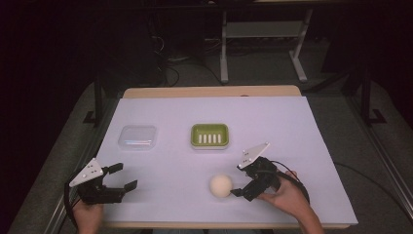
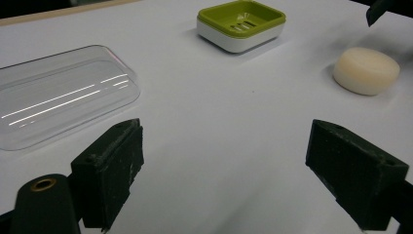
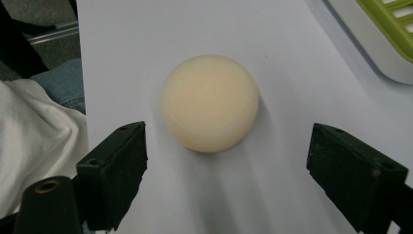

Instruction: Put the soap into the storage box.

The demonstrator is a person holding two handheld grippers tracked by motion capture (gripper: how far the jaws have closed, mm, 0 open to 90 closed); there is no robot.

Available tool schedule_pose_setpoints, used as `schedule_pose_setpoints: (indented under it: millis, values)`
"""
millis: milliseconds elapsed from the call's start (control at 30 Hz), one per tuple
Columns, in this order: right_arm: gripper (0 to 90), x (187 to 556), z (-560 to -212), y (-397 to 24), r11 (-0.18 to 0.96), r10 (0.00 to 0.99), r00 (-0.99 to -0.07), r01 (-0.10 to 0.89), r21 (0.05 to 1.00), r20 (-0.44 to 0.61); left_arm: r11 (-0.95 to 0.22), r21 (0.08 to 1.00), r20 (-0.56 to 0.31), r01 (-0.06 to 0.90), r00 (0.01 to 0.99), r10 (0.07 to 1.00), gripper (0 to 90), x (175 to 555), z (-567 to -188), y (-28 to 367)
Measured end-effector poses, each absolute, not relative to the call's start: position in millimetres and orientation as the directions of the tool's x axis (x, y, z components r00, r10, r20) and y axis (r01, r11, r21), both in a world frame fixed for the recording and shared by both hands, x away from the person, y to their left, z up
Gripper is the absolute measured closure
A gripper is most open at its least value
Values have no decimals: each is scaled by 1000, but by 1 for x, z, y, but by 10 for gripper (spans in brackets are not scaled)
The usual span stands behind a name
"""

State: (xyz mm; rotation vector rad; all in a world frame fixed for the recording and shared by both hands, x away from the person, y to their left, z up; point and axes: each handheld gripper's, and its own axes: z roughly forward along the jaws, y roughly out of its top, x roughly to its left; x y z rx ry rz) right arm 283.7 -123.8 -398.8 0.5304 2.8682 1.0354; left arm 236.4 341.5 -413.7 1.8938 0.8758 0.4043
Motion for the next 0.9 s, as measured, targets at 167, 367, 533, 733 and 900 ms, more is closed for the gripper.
schedule_pose_setpoints:
  millis: [167, 367, 533, 733, 900]
  values:
    - [142, 287, -404, -112, 747, 305, -950, 280, 603, 62, -267, 879, -90, 395, 687, 721, 132, 237, -414, 343]
    - [143, 292, -406, -101, 751, 286, -955, 272, 602, 75, -269, 878, -88, 395, 687, 721, 133, 237, -414, 342]
    - [138, 294, -409, -94, 768, 286, -955, 277, 577, 79, -271, 878, -86, 395, 687, 722, 133, 237, -414, 343]
    - [139, 294, -411, -86, 783, 269, -960, 265, 563, 78, -269, 878, -88, 396, 685, 723, 132, 236, -414, 343]
    - [139, 295, -414, -82, 800, 256, -964, 252, 545, 69, -268, 878, -88, 396, 685, 723, 133, 237, -414, 343]
